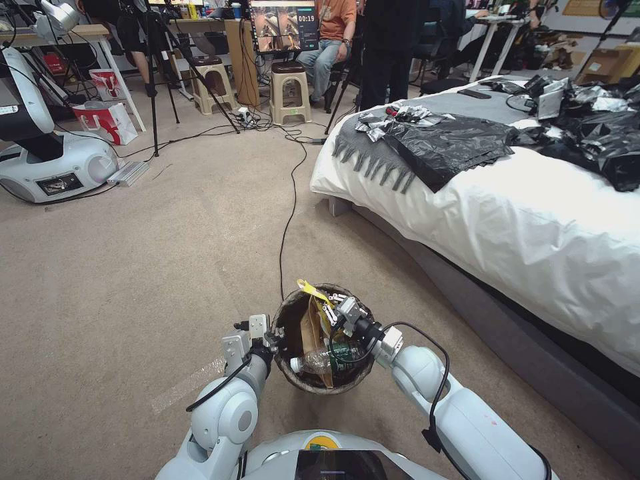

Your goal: Pick up the trash bin, then pick up the garbage from the floor and place it into the trash bin.

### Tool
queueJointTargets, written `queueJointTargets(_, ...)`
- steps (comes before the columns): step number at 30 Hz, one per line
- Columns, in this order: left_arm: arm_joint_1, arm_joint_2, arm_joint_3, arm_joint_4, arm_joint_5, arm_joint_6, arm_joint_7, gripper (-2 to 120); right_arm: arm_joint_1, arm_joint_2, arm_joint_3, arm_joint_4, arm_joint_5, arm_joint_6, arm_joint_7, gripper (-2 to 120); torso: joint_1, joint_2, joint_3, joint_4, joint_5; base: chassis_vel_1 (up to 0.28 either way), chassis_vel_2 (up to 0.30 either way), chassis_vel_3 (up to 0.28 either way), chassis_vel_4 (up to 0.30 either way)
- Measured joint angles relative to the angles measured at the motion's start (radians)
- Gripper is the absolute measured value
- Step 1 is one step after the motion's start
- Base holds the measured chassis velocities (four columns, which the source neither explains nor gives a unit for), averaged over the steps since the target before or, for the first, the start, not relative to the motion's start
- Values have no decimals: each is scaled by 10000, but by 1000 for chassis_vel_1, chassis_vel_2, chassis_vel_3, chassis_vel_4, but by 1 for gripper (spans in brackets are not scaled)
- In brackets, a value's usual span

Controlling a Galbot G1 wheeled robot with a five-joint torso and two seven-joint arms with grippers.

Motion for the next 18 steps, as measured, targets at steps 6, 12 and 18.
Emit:
queueJointTargets(6, -19, -17, -10, -14, -57, 4, -28, 0, -270, -11, -40, -16, -103, 66, -17, 0, 0, 0, 0, -2, 0, 0, 0, 0, 0)
queueJointTargets(12, -64, -87, -14, -2, -81, 8, -51, 0, -496, -46, -39, 19, -230, 104, -76, 15, 0, 0, 0, -2, 0, 0, 0, 0, 0)
queueJointTargets(18, -97, -96, -21, 22, -87, 1, -53, 0, -537, 4, -47, -30, -322, 158, -82, 34, 0, 0, 0, -2, 0, 0, 0, 0, 0)
